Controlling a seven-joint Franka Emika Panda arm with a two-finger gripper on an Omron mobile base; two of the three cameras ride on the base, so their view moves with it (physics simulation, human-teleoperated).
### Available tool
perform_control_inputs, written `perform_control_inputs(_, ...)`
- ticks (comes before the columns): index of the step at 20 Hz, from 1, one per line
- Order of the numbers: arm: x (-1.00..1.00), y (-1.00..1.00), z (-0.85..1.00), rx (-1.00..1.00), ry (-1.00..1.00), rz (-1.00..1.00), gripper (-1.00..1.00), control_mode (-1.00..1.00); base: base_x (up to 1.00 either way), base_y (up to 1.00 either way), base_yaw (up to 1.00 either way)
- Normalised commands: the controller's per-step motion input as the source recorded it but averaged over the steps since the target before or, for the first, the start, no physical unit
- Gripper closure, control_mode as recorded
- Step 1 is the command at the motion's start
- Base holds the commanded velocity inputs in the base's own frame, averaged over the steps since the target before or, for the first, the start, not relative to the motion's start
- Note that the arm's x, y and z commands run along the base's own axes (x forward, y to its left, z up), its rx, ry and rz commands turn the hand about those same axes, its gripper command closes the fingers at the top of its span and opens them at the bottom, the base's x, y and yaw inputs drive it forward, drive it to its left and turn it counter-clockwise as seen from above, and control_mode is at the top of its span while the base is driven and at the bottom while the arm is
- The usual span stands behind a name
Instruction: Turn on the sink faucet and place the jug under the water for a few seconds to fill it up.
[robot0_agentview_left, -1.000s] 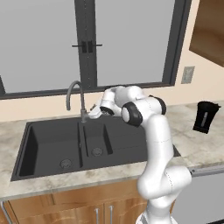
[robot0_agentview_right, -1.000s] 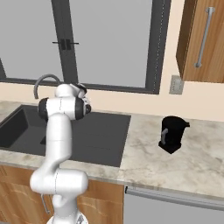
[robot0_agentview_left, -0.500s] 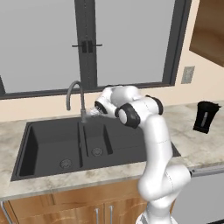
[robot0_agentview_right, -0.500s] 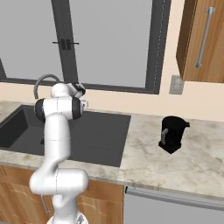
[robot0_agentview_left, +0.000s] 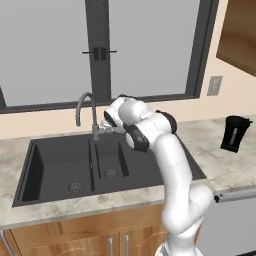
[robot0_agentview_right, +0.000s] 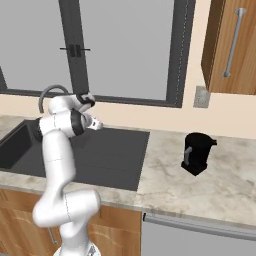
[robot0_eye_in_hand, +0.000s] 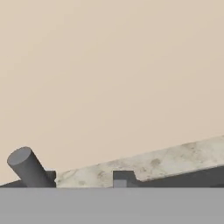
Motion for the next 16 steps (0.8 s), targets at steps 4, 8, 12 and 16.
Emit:
perform_control_inputs(4, 0.0, -0.97, -0.36, 0.19, 0.25, -0.32, 1.0, -1.0, 0.0, 0.0, 0.0)
perform_control_inputs(8, -0.03, -0.99, -0.36, 0.22, 0.2, -0.25, 1.0, -1.0, 0.0, 0.0, 0.0)
perform_control_inputs(12, -0.1, -1.0, -0.19, 0.27, 0.16, -0.14, 1.0, -1.0, 0.0, 0.0, 0.0)
perform_control_inputs(16, -0.11, -1.0, -0.01, 0.29, 0.11, -0.01, 1.0, -1.0, 0.0, 0.0, 0.0)
